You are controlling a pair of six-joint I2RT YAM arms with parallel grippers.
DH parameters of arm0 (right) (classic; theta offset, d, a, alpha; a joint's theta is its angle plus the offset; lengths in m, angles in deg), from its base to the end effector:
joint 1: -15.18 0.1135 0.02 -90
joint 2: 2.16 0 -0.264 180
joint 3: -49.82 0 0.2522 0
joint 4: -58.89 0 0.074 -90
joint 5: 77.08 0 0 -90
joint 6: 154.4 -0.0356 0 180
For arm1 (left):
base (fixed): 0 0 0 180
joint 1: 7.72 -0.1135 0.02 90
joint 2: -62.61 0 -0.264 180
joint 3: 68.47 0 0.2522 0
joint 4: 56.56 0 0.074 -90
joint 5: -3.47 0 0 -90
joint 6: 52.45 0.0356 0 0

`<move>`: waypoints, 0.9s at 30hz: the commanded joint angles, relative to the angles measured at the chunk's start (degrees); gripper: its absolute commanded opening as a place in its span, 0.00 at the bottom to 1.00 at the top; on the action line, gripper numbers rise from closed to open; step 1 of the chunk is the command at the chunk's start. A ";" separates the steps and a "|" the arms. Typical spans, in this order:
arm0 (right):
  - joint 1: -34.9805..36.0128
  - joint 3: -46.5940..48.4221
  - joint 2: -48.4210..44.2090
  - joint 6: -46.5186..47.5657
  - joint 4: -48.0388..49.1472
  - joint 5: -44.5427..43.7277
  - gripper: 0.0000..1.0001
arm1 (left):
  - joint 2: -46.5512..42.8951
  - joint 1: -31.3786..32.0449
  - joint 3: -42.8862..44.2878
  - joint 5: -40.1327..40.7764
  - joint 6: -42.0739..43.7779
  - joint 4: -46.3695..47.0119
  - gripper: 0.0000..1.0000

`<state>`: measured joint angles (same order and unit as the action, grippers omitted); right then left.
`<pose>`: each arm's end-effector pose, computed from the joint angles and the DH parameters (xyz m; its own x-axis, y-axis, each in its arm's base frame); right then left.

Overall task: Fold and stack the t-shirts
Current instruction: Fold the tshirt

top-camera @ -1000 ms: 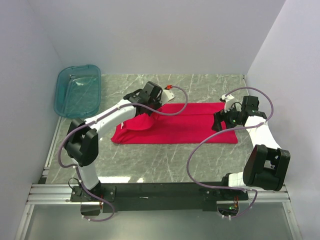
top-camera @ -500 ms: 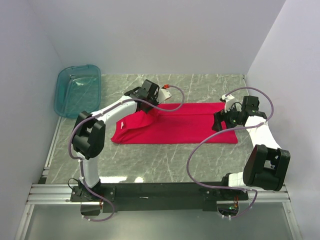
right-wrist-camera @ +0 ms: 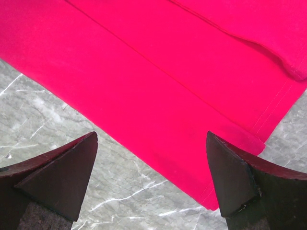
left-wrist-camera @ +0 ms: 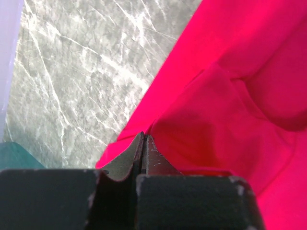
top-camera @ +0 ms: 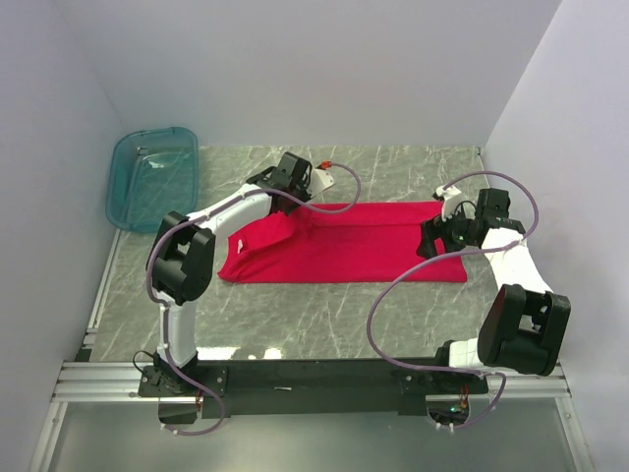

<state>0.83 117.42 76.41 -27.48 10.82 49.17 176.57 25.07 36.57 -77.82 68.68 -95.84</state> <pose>0.2650 -0.0461 0.2362 -0.6072 -0.3447 -0.7159 -0.5749 0.8126 0.0964 0.3805 -0.2387 0.2342 -0.3036 0.8034 -0.5122 0.7096 0.5494 0.4412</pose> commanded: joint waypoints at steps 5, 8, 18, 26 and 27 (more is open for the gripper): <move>-0.77 0.21 -1.13 0.69 0.03 1.28 1.00 | 1.10 -0.72 2.93 0.70 2.61 5.04 0.00; -0.77 0.21 -0.96 0.60 0.03 1.37 1.00 | 1.89 -0.72 3.63 0.52 3.58 5.92 0.00; -1.03 0.12 -0.78 0.69 0.12 1.37 1.00 | 3.73 -0.72 5.39 -0.62 5.16 7.50 0.00; -1.03 0.21 -0.61 0.60 0.12 1.37 1.00 | 5.14 -0.98 5.57 -0.62 5.08 7.76 0.00; -1.03 0.12 -0.61 0.69 0.20 1.37 1.00 | 5.40 -1.07 5.57 -0.62 5.16 7.85 0.00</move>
<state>0.30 117.42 76.41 -27.28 10.82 49.48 181.77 24.40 39.81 -77.67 72.94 -90.13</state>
